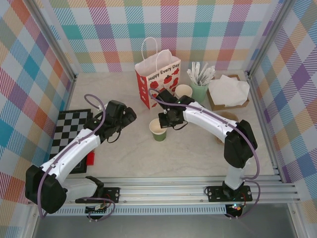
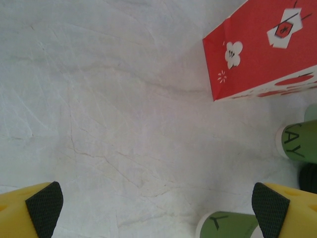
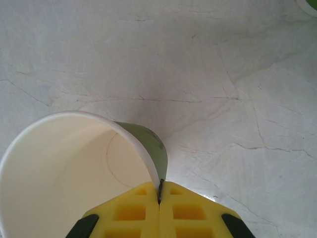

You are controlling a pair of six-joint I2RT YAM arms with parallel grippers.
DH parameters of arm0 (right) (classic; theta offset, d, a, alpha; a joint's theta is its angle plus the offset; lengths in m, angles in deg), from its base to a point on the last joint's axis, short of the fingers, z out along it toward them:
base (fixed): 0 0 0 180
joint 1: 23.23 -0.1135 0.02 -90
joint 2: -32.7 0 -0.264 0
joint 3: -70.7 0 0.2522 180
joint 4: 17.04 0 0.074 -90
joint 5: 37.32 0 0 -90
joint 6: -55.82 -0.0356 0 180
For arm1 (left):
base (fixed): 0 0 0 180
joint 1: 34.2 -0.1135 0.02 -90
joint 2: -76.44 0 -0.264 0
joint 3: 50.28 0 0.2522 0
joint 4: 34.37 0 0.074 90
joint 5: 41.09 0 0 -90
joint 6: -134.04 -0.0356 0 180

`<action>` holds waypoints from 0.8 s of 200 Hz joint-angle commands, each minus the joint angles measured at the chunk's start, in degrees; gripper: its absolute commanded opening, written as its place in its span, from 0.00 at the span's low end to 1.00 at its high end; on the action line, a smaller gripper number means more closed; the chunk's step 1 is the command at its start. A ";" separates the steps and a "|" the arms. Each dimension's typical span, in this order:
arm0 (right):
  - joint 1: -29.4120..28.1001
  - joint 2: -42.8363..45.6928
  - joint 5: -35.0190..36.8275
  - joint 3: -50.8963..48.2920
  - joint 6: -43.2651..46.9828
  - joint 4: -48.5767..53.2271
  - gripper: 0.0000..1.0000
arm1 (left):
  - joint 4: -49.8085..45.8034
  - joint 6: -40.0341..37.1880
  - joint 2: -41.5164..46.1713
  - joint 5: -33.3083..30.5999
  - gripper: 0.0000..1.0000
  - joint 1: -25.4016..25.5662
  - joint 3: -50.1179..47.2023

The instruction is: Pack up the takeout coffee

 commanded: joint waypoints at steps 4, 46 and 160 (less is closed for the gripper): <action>0.06 0.51 1.97 -1.48 -1.61 -5.29 0.01 | 1.25 0.64 0.07 2.76 1.00 -0.30 -1.19; 0.06 -0.25 4.37 -3.33 -1.98 -6.62 0.04 | 1.19 -1.18 -2.25 4.69 1.00 -0.30 -0.22; 9.38 13.41 -3.31 -6.59 3.18 -5.96 0.57 | 1.39 -2.97 -4.42 6.22 1.00 -0.30 0.51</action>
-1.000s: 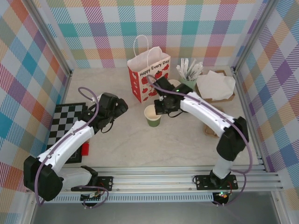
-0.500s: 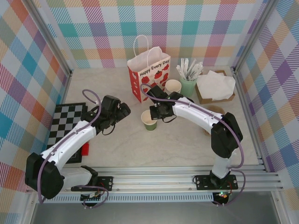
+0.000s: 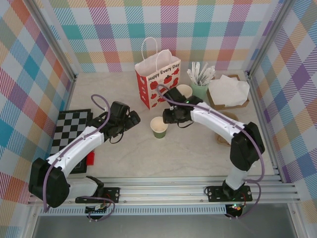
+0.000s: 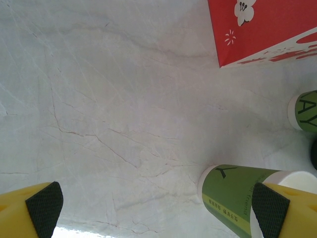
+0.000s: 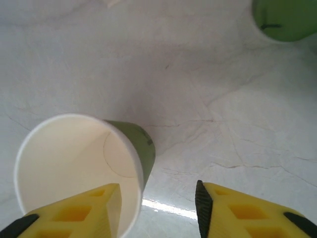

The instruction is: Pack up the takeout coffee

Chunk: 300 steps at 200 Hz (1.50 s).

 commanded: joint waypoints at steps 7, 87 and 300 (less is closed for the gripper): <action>6.19 8.92 -5.27 -2.14 6.42 -0.59 0.60 | 0.77 -1.72 -0.68 0.69 1.00 -0.30 1.22; 23.04 7.57 -24.96 -21.27 60.51 -20.65 0.60 | 5.11 -1.50 -0.57 0.78 1.00 -0.30 0.45; 24.97 -0.49 -20.16 -22.25 74.57 -35.10 0.52 | 3.81 2.10 -1.79 -0.69 1.00 -0.36 -0.17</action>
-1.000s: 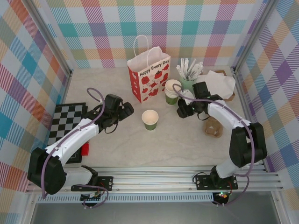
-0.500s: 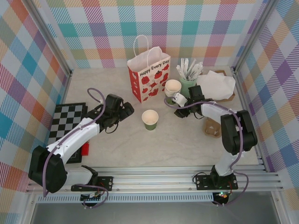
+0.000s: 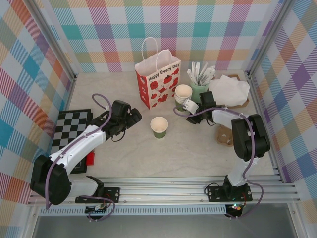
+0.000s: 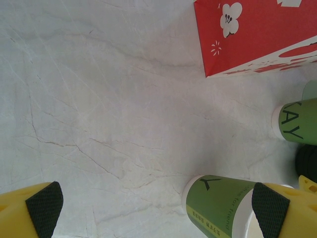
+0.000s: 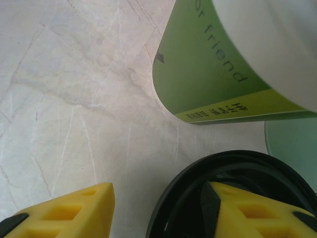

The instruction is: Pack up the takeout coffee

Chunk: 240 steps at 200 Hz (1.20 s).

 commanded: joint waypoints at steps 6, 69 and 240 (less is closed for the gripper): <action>1.21 4.84 -4.44 1.12 -0.27 2.44 0.52 | -0.50 0.29 -0.17 -0.93 1.00 -0.32 -0.26; 3.01 3.66 -6.16 2.36 0.74 7.64 0.53 | -0.36 0.23 -0.79 -0.88 1.00 -0.35 -0.36; 1.95 0.10 -0.07 1.21 5.87 -1.57 0.22 | -1.82 0.99 -1.29 -0.74 1.00 -0.30 0.00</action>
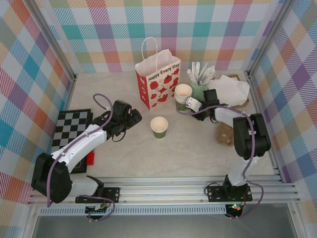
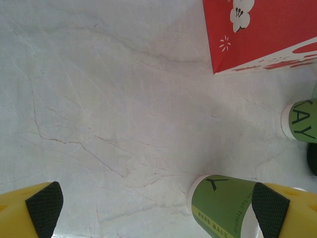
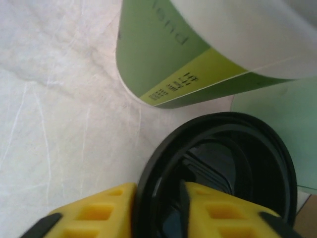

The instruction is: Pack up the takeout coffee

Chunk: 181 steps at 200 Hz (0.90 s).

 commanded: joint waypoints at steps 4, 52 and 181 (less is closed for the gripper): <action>-0.30 1.71 -1.86 -0.52 -0.05 -0.89 0.20 | -1.43 0.58 -0.02 -0.80 1.00 -0.31 0.05; -0.23 6.06 -6.11 -1.39 -2.64 3.26 0.10 | -0.87 -0.07 0.29 -0.62 1.00 -0.35 -0.26; 0.37 19.35 -30.35 18.91 -57.73 43.48 0.00 | 36.04 -59.19 12.10 21.47 1.00 6.72 -3.62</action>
